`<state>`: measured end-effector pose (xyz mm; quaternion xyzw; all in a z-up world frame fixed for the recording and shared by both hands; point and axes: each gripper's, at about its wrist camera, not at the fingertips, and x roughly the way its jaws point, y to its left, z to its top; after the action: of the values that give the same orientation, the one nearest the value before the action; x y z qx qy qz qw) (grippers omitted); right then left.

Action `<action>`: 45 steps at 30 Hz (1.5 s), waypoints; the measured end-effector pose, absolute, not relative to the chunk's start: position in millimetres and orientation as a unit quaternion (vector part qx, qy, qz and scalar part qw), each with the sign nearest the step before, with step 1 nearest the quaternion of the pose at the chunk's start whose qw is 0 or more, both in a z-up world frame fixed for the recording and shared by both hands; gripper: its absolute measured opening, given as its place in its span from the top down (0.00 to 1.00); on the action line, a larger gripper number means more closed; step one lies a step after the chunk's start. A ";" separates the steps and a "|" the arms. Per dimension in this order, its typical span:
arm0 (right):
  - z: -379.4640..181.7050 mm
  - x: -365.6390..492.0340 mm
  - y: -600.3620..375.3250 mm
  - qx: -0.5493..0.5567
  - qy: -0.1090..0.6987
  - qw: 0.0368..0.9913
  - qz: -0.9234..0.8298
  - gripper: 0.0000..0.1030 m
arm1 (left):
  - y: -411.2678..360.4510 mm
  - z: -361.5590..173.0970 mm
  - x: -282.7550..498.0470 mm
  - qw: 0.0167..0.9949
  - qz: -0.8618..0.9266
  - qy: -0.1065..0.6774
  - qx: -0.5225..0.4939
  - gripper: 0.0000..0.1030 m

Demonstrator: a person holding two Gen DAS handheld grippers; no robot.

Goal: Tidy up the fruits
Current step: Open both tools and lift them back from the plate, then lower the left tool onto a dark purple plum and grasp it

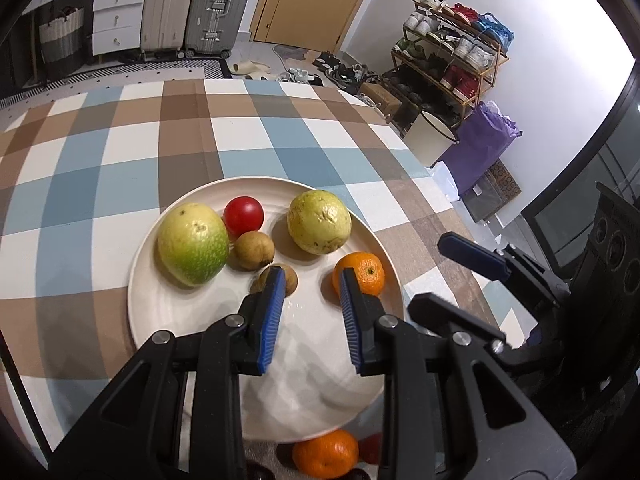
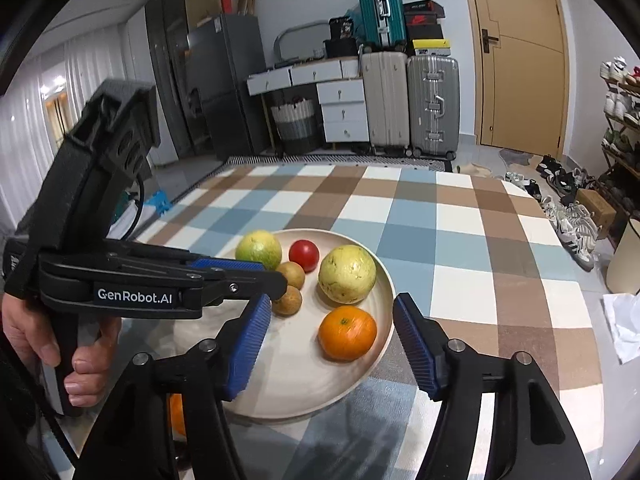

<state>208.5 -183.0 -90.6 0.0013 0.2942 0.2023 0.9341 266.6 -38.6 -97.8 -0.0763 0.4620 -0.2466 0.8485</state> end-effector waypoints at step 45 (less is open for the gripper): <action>-56.0 71.5 -176.6 0.039 0.198 0.956 0.215 0.06 | 5.2 -53.0 91.3 0.914 -0.159 0.371 -0.033 0.17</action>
<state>71.5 -176.6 -56.0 0.0393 0.1979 0.2147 0.9556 91.3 5.2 -53.0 -0.0326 0.3711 -0.1592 0.9143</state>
